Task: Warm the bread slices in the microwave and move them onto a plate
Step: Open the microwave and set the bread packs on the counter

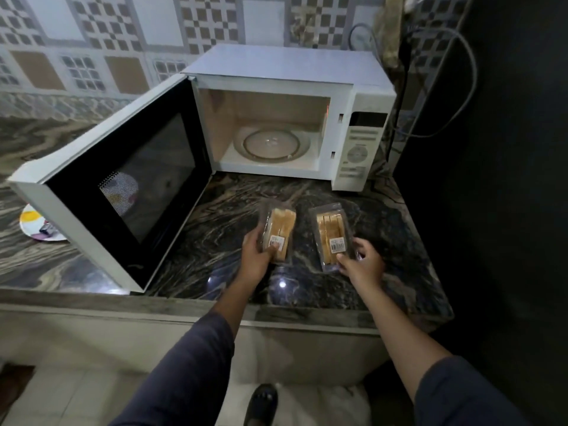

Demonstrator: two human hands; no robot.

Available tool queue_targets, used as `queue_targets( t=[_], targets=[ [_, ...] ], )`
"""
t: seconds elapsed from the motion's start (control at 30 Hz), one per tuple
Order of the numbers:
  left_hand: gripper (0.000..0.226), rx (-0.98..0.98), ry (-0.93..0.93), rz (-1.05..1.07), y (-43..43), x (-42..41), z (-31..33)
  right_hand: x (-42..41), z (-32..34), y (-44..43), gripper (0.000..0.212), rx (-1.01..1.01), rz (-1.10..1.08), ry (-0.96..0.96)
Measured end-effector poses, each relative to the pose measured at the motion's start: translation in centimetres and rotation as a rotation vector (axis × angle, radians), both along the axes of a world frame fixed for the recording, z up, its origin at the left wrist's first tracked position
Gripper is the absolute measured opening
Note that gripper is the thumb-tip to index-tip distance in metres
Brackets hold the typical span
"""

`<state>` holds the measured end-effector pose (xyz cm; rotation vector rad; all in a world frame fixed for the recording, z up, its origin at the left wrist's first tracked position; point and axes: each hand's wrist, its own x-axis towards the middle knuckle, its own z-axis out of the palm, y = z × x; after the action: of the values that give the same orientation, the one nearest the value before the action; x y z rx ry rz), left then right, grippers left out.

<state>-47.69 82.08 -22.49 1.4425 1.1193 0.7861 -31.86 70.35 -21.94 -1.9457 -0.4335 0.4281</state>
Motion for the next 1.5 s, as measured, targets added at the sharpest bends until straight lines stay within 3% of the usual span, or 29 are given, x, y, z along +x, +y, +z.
queue_targets(
  t=[0.1,0.2,0.3,0.4,0.5,0.57,0.7,0.77,1.03,1.5],
  targets=[
    [0.06,0.029,0.03,0.002,0.4,-0.1,-0.3,0.2,0.3,-0.1,0.044,-0.169,0.039,-0.149],
    [0.056,0.024,0.058,-0.025,1.1,-0.3,-1.3,0.8,0.6,0.0,0.041,-0.248,0.082,-0.167],
    [0.053,0.032,0.128,-0.034,1.6,-0.9,-2.1,1.6,0.9,0.6,0.06,-0.277,0.124,-0.206],
    [0.052,0.012,0.109,-0.006,1.1,-1.6,-0.7,1.3,2.2,1.1,0.067,-0.139,0.122,-0.282],
    [0.056,-0.047,0.063,-0.004,0.3,-2.7,-0.1,-0.1,3.4,1.9,0.046,0.063,0.193,-0.593],
    [0.056,-0.054,0.041,-0.031,-0.4,-3.7,-0.3,-1.2,3.7,2.6,0.031,0.131,0.343,-0.691],
    [0.052,-0.036,0.012,-0.076,-1.6,-4.8,-0.8,-3.4,3.4,3.5,0.029,-0.089,0.902,-0.543],
    [0.049,-0.026,-0.013,-0.096,-2.0,-4.6,-0.8,-4.1,2.5,3.8,0.031,-0.275,1.037,-0.507],
    [0.049,-0.028,0.022,-0.026,-2.2,-4.1,-1.0,-5.1,1.7,4.9,0.013,-0.329,0.938,-0.562],
    [0.045,-0.065,0.027,0.089,-2.5,-3.4,-0.9,-5.3,1.6,6.4,0.015,-0.354,0.823,-0.327]
  ],
)
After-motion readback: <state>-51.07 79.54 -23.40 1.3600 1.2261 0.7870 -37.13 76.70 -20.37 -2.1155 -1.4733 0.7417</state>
